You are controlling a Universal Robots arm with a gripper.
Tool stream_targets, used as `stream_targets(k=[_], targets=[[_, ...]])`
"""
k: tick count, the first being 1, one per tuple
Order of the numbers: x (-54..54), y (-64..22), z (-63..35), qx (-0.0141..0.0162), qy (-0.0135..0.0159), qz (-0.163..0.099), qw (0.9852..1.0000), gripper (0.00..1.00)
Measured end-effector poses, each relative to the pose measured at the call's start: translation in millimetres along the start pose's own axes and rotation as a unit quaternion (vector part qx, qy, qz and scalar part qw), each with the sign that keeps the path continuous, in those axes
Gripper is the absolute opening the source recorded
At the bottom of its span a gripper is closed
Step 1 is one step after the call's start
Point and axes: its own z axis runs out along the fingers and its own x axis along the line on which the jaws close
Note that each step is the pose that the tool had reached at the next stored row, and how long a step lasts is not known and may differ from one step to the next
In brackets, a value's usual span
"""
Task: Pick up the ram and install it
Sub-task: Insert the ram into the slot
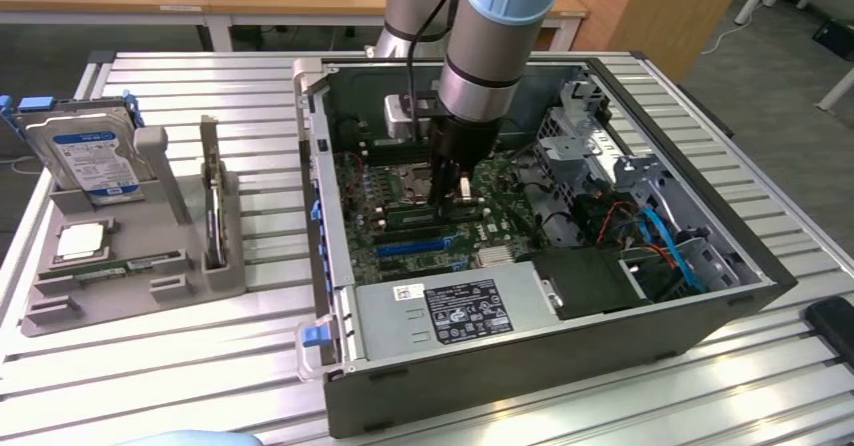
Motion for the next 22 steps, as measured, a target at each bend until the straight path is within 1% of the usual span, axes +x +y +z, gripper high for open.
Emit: stream_targets(k=[5,8,16,22], targets=[[-0.1,-1.1,-1.1,0.0,0.0,0.0,1.0,0.38],[-0.2,-2.8,-3.6,-0.0001,0.0,0.0,1.0,0.38],[-0.6,-3.0,-20.6,-0.0002,-0.0001,0.002,1.0,0.38],[-1.0,-2.5,-37.8,-0.0002,-0.0001,0.003,1.0,0.38]])
